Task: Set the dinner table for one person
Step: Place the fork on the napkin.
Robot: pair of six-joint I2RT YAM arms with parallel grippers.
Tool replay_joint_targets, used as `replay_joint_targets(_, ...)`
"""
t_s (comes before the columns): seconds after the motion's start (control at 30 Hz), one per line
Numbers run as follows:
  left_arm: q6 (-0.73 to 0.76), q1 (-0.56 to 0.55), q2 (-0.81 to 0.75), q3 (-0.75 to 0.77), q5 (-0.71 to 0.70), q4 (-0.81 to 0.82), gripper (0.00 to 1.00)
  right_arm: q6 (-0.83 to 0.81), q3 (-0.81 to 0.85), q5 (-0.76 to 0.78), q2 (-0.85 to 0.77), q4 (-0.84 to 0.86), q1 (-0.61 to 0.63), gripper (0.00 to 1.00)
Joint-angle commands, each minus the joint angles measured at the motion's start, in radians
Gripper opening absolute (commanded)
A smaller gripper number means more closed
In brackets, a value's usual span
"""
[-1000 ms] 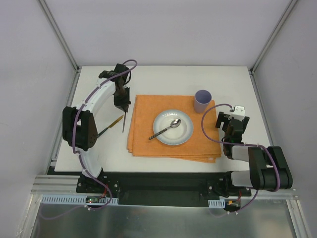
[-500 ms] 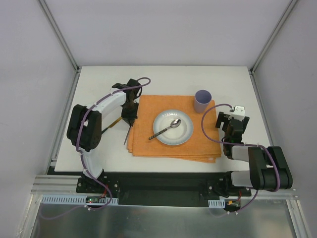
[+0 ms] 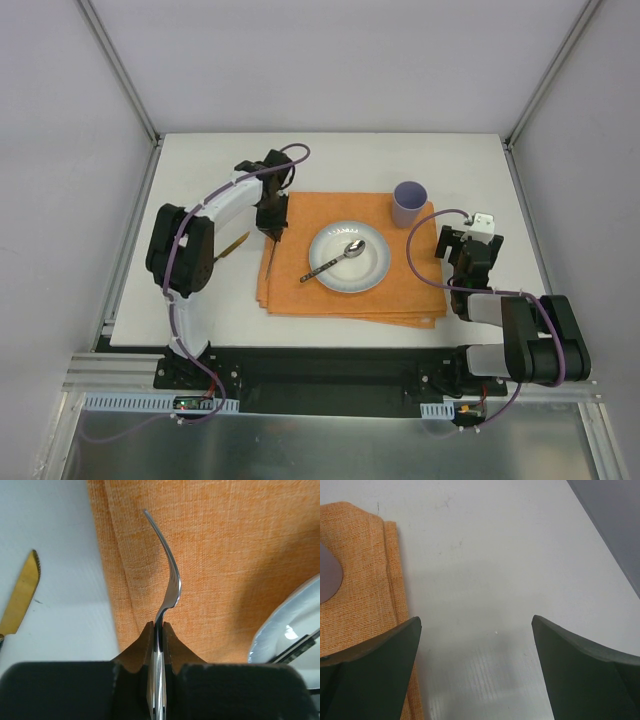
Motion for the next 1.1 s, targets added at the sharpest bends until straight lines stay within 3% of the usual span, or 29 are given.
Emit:
replay_joint_targets(0.0,-0.093,-0.009,0.026,0.083,0.054,-0.009,0.00,0.002,0.003,0.013,-0.015,0.060,0.000,0.96)
replay_joint_targets(0.4,-0.100,-0.019,0.165,0.173,0.285,-0.007,0.00,0.000,0.003,0.013,-0.013,0.062,0.000,0.96)
replay_joint_targets(0.83,-0.128,-0.019,0.218,0.238,0.292,0.002,0.00,0.002,0.003,0.013,-0.013,0.060,0.000,0.96)
replay_joint_targets(1.07,-0.119,-0.019,0.193,0.204,0.200,0.040,0.00,0.002,0.003,0.013,-0.013,0.060,0.000,0.96)
